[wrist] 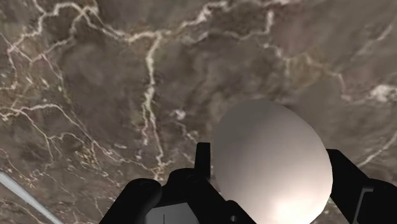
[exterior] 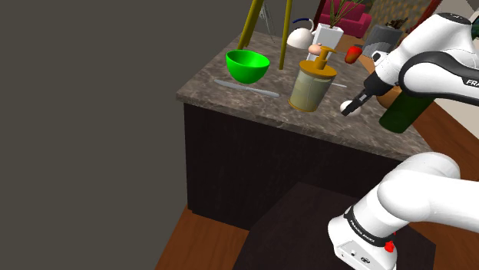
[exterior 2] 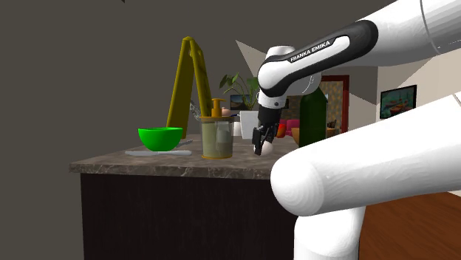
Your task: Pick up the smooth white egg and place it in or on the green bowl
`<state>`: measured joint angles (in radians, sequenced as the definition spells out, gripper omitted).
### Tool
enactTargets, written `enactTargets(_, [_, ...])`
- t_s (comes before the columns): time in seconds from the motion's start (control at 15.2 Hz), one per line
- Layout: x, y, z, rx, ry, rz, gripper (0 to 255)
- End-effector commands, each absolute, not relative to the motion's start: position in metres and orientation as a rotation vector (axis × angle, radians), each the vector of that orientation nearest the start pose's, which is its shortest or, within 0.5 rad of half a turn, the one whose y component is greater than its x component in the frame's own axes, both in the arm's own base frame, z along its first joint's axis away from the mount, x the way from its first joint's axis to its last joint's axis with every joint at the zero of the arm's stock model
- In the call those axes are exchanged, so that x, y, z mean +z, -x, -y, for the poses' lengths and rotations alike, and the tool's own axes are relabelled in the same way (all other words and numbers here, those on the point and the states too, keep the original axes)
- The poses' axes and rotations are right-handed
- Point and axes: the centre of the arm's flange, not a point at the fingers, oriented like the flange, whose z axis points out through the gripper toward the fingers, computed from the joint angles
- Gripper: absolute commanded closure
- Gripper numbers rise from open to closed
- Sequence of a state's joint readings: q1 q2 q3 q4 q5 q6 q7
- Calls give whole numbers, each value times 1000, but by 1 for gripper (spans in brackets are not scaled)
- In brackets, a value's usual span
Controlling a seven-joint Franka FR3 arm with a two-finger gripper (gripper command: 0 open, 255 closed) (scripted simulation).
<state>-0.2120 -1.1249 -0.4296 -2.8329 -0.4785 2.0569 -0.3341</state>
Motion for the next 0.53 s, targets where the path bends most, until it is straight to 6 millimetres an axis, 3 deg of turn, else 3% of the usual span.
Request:
enactTargets(0.0, [482, -213, 184, -461, 3294, 36, 255])
enactTargets(0.46, [519, -213, 184, -461, 3294, 36, 255])
